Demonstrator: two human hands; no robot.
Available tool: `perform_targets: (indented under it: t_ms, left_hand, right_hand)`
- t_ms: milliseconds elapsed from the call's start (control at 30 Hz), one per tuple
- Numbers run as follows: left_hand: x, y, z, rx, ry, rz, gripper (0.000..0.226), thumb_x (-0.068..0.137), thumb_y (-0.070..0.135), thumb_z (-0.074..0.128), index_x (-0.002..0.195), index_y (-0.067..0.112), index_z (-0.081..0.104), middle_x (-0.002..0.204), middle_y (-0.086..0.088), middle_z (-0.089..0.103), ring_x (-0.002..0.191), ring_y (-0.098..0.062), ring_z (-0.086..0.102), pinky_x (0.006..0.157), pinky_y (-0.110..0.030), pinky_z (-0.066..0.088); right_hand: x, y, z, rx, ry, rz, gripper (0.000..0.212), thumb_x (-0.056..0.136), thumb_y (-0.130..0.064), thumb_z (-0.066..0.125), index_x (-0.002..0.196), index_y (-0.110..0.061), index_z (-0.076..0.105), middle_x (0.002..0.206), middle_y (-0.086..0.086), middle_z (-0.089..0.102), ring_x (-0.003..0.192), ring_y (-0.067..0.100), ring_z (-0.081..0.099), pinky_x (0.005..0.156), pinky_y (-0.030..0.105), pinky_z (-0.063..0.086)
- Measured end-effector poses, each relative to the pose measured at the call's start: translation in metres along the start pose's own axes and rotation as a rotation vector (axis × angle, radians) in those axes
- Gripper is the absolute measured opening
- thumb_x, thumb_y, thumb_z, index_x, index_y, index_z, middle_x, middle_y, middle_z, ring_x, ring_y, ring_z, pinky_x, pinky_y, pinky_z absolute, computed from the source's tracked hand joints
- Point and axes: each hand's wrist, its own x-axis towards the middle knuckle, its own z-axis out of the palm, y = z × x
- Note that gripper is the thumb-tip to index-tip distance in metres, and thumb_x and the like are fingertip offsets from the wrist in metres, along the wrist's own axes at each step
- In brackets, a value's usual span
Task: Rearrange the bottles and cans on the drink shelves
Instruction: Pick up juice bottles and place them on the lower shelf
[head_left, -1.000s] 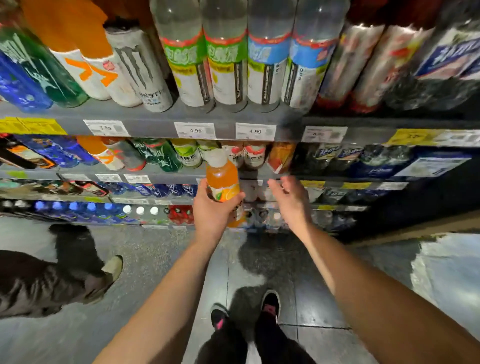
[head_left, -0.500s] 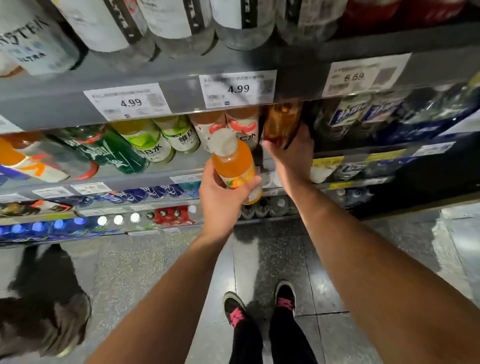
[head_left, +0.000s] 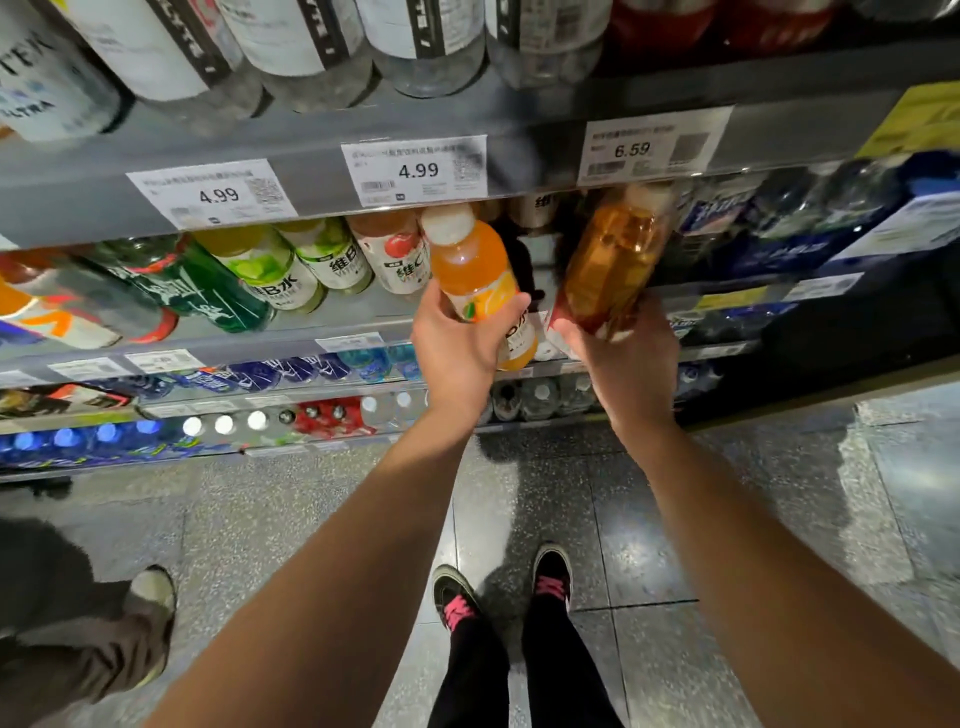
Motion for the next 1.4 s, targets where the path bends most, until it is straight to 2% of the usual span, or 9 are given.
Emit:
perform_targets:
  t_ms: [167, 333, 433, 600, 900, 1033, 1167, 1267, 1400]
  left_hand:
    - [0.016, 0.02, 0.033, 0.008, -0.02, 0.03, 0.046, 0.066, 0.015, 0.091, 0.104, 0.005, 0.067, 0.092, -0.006, 0.077, 0.081, -0.018, 0.073, 0.08, -0.035, 0.06]
    - [0.023, 0.03, 0.058, 0.051, 0.041, 0.043, 0.045, 0.068, 0.022, 0.093, 0.096, 0.006, 0.061, 0.084, -0.002, 0.071, 0.067, -0.005, 0.062, 0.066, -0.022, 0.055]
    - [0.026, 0.028, 0.068, 0.112, 0.089, 0.047, 0.05, 0.066, 0.027, 0.094, 0.095, 0.01, 0.058, 0.085, 0.002, 0.068, 0.072, -0.007, 0.063, 0.068, -0.022, 0.053]
    - [0.035, 0.016, 0.079, 0.196, 0.166, 0.047, 0.052, 0.065, 0.033, 0.094, 0.091, 0.016, 0.053, 0.089, 0.0, 0.066, 0.083, -0.02, 0.064, 0.08, -0.035, 0.055]
    - [0.03, 0.013, 0.081, 0.396, 0.239, 0.005, 0.056, 0.064, 0.047, 0.089, 0.099, 0.012, 0.062, 0.09, -0.003, 0.071, 0.084, -0.023, 0.066, 0.079, -0.037, 0.053]
    - [-0.013, 0.022, 0.071, 0.285, 0.23, -0.002, 0.044, 0.083, 0.032, 0.08, 0.114, 0.009, 0.06, 0.106, 0.004, 0.063, 0.087, 0.016, 0.056, 0.077, -0.004, 0.04]
    - [-0.05, 0.04, 0.054, 0.176, -0.128, -0.033, 0.022, 0.095, 0.041, 0.065, 0.098, 0.019, 0.065, 0.091, 0.007, 0.07, 0.082, 0.006, 0.064, 0.078, -0.021, 0.052]
    - [-0.067, 0.067, 0.037, 0.275, -0.412, -0.017, 0.058, 0.075, 0.062, 0.075, 0.118, 0.026, 0.059, 0.11, 0.006, 0.07, 0.099, -0.006, 0.067, 0.087, -0.028, 0.055]
    - [-0.087, 0.108, 0.021, 0.353, -0.472, 0.091, 0.08, 0.06, 0.054, 0.089, 0.124, 0.033, 0.047, 0.117, 0.008, 0.063, 0.104, -0.006, 0.063, 0.094, -0.03, 0.053]
  right_hand:
    - [-0.017, 0.014, -0.021, 0.079, -0.079, 0.07, 0.059, 0.057, -0.054, 0.082, 0.103, -0.024, 0.06, 0.092, -0.009, 0.071, 0.082, 0.011, 0.068, 0.074, 0.024, 0.053]
    - [-0.021, 0.014, -0.02, 0.14, -0.05, 0.022, 0.045, 0.065, -0.044, 0.087, 0.095, -0.018, 0.064, 0.082, -0.016, 0.068, 0.074, -0.006, 0.065, 0.067, 0.0, 0.041]
    - [-0.02, 0.011, -0.019, 0.238, -0.045, -0.004, 0.037, 0.072, -0.027, 0.089, 0.095, -0.013, 0.066, 0.082, -0.014, 0.069, 0.074, -0.015, 0.064, 0.07, 0.0, 0.041]
    - [-0.014, 0.019, -0.014, 0.325, -0.099, 0.039, 0.038, 0.075, -0.025, 0.088, 0.099, -0.008, 0.063, 0.09, -0.004, 0.074, 0.081, -0.001, 0.07, 0.078, 0.016, 0.054]
    - [-0.014, 0.024, -0.025, 0.357, -0.184, 0.078, 0.042, 0.072, -0.026, 0.089, 0.102, -0.016, 0.061, 0.087, -0.002, 0.073, 0.074, 0.005, 0.07, 0.066, 0.011, 0.051]
    - [-0.021, 0.02, -0.035, 0.302, -0.244, 0.125, 0.047, 0.072, -0.037, 0.089, 0.106, -0.018, 0.063, 0.088, -0.002, 0.074, 0.077, 0.011, 0.072, 0.068, 0.019, 0.056]
    - [-0.041, 0.015, -0.044, 0.172, -0.234, 0.063, 0.039, 0.077, -0.051, 0.078, 0.099, -0.021, 0.069, 0.089, -0.002, 0.071, 0.072, 0.009, 0.065, 0.068, 0.009, 0.048]
    - [-0.052, -0.009, -0.061, 0.118, -0.266, 0.164, 0.042, 0.077, -0.038, 0.082, 0.106, -0.016, 0.062, 0.089, -0.002, 0.071, 0.076, 0.011, 0.067, 0.065, 0.017, 0.047]
    - [-0.068, -0.047, -0.087, 0.019, -0.195, 0.075, 0.044, 0.07, -0.029, 0.087, 0.102, -0.014, 0.061, 0.084, -0.004, 0.07, 0.071, 0.009, 0.065, 0.054, 0.009, 0.038]
